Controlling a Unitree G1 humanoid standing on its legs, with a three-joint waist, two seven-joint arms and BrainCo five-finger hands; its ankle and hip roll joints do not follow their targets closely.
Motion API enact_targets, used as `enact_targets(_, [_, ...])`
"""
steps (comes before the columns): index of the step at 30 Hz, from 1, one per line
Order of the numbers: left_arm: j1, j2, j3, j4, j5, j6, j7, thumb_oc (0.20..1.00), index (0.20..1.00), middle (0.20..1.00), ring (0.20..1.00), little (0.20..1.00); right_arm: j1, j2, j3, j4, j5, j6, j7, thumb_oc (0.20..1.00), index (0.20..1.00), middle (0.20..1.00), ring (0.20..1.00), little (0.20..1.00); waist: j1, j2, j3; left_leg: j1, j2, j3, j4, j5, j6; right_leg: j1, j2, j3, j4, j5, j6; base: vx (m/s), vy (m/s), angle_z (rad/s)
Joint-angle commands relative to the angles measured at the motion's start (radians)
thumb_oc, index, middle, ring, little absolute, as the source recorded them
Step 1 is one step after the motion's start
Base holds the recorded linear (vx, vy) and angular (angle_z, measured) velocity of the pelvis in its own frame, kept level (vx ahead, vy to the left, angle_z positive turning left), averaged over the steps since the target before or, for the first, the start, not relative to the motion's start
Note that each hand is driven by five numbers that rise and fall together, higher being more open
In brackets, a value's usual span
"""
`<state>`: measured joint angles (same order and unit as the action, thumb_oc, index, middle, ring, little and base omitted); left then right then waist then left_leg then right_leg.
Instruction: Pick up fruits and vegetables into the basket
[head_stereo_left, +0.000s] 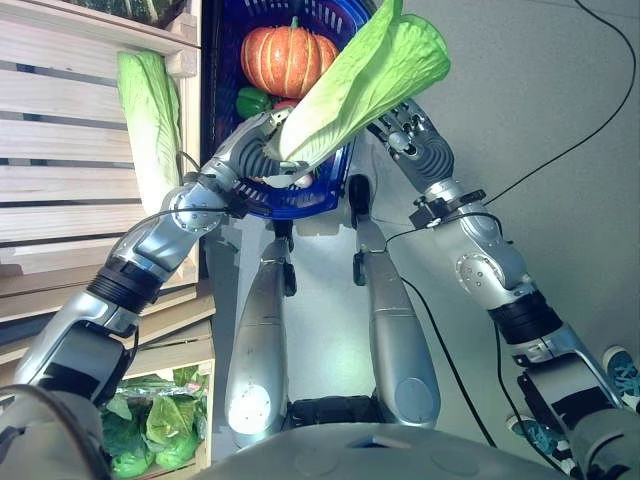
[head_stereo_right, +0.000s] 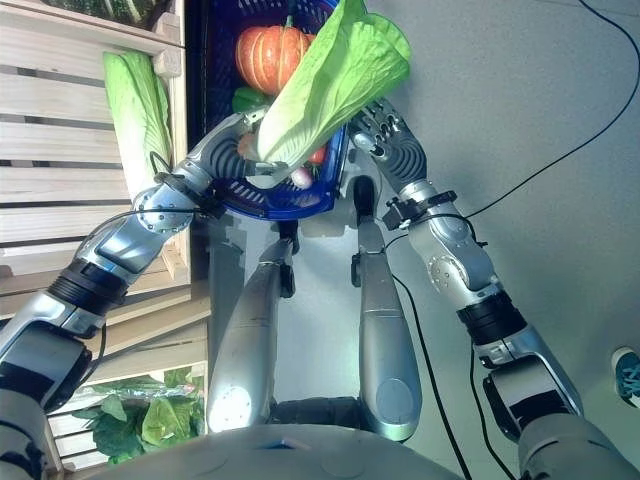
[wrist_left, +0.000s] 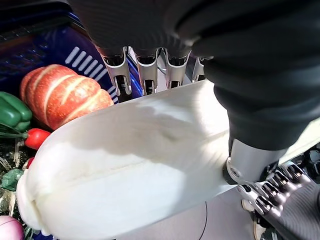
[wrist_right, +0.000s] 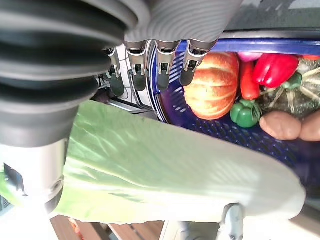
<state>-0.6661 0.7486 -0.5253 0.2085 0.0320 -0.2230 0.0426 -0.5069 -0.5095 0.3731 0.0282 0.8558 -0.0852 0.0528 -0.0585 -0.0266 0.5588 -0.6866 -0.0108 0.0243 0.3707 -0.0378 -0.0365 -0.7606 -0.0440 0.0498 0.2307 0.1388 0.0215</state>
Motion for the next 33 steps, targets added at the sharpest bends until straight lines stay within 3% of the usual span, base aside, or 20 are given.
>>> enact_targets(1, [-0.013, 0.02, -0.01, -0.134, -0.038, -0.094, -0.018, 0.2, 0.2, 0.2, 0.2, 0.2, 0.001, -0.032, 0.028, -0.128, 0.055, -0.011, 0.044, 1.0, 1.0, 1.0, 1.0, 1.0, -0.007, 0.039, -0.039, 0.002, -0.025, 0.007, -0.125, 0.077, -0.006, 0.066, 0.04, -0.098, 0.073, -0.142, 0.041, 0.0, 0.0, 0.0])
enact_targets(7, [-0.025, 0.018, -0.04, -0.141, -0.042, -0.113, -0.037, 0.2, 0.2, 0.2, 0.2, 0.2, -0.016, -0.038, 0.054, -0.133, 0.084, -0.003, 0.047, 1.0, 1.0, 1.0, 1.0, 1.0, -0.005, 0.036, -0.039, 0.003, -0.024, 0.005, -0.127, 0.077, -0.005, 0.066, 0.04, -0.097, 0.072, -0.138, 0.043, 0.0, 0.0, 0.0])
enact_targets(24, [-0.065, 0.029, -0.142, -0.174, -0.036, -0.057, -0.128, 0.2, 0.2, 0.2, 0.2, 0.2, -0.048, -0.058, 0.111, -0.178, 0.149, -0.044, 0.079, 1.0, 1.0, 1.0, 1.0, 1.0, -0.003, 0.026, -0.039, -0.007, -0.024, 0.001, -0.124, 0.076, -0.003, 0.057, 0.041, -0.096, 0.068, -0.13, 0.05, 0.0, 0.0, 0.0])
enact_targets(25, [-0.067, 0.029, -0.146, -0.174, -0.036, -0.054, -0.131, 0.2, 0.2, 0.2, 0.2, 0.2, -0.049, -0.056, 0.113, -0.179, 0.145, -0.048, 0.084, 0.937, 0.937, 0.937, 0.937, 0.937, -0.003, 0.026, -0.039, -0.006, -0.024, 0.001, -0.125, 0.076, -0.003, 0.058, 0.041, -0.096, 0.068, -0.13, 0.05, 0.0, 0.0, 0.0])
enact_targets(26, [-0.071, 0.028, -0.152, -0.176, -0.028, -0.046, -0.133, 0.2, 0.2, 0.2, 0.2, 0.2, -0.055, -0.06, 0.117, -0.186, 0.147, -0.06, 0.083, 0.438, 0.438, 0.438, 0.438, 0.438, -0.003, 0.025, -0.039, -0.009, -0.024, 0.001, -0.124, 0.076, -0.003, 0.055, 0.041, -0.097, 0.068, -0.13, 0.05, 0.0, 0.0, 0.0])
enact_targets(27, [-0.072, 0.027, -0.155, -0.18, -0.025, -0.039, -0.137, 0.2, 0.2, 0.2, 0.2, 0.2, -0.059, -0.062, 0.118, -0.192, 0.149, -0.066, 0.084, 0.2, 0.2, 0.2, 0.2, 0.2, -0.003, 0.025, -0.039, -0.01, -0.023, 0.002, -0.124, 0.076, -0.004, 0.053, 0.04, -0.097, 0.068, -0.129, 0.051, 0.0, 0.0, 0.0])
enact_targets(33, [-0.074, 0.029, -0.182, -0.17, -0.022, -0.035, -0.135, 0.2, 0.2, 0.2, 0.2, 0.2, -0.056, -0.071, 0.119, -0.193, 0.167, -0.089, 0.103, 0.2, 0.2, 0.2, 0.2, 0.2, -0.006, 0.022, -0.039, -0.008, -0.026, -0.004, -0.127, 0.075, -0.004, 0.056, 0.042, -0.095, 0.063, -0.127, 0.054, 0.0, 0.0, 0.0])
